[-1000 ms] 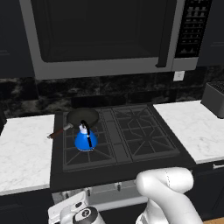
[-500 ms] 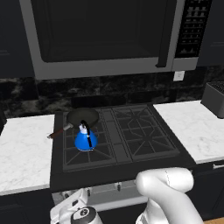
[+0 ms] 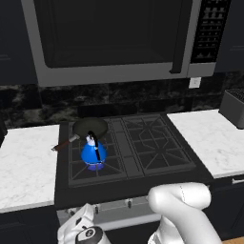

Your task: Pick the kettle from the counter and place it on a stove burner. Then turn the burner on.

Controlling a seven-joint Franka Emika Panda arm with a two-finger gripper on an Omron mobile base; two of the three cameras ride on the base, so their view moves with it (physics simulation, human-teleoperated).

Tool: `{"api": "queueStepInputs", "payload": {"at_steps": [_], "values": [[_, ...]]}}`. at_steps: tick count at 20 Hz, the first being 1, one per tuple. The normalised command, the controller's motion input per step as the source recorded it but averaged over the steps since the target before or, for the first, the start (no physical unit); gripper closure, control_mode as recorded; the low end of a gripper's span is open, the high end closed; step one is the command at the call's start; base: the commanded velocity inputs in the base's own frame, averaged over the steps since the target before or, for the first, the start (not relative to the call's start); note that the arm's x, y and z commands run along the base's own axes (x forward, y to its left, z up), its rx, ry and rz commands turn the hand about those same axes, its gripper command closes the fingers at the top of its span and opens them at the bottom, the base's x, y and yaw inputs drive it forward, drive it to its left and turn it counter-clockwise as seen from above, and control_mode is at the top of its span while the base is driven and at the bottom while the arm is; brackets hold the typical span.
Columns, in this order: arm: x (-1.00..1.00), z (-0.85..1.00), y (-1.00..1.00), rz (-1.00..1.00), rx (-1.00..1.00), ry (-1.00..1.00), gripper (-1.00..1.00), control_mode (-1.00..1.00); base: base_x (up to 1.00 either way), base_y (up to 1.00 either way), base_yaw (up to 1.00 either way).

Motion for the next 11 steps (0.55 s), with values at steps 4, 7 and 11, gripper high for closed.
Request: {"api": "queueStepInputs", "payload": {"at_steps": [4, 7, 11], "values": [[0.00, -0.19, -0.13, -0.02, -0.15, -0.14, 1.00, -1.00, 0.00, 0.00, 0.00], [0.00, -0.16, -0.01, 0.00, -0.13, -0.05, 1.00, -1.00, 0.00, 0.00, 0.00], [0.00, -0.05, -0.01, 0.00, -0.15, -0.02, 1.00, -1.00, 0.00, 0.00, 0.00]]}}
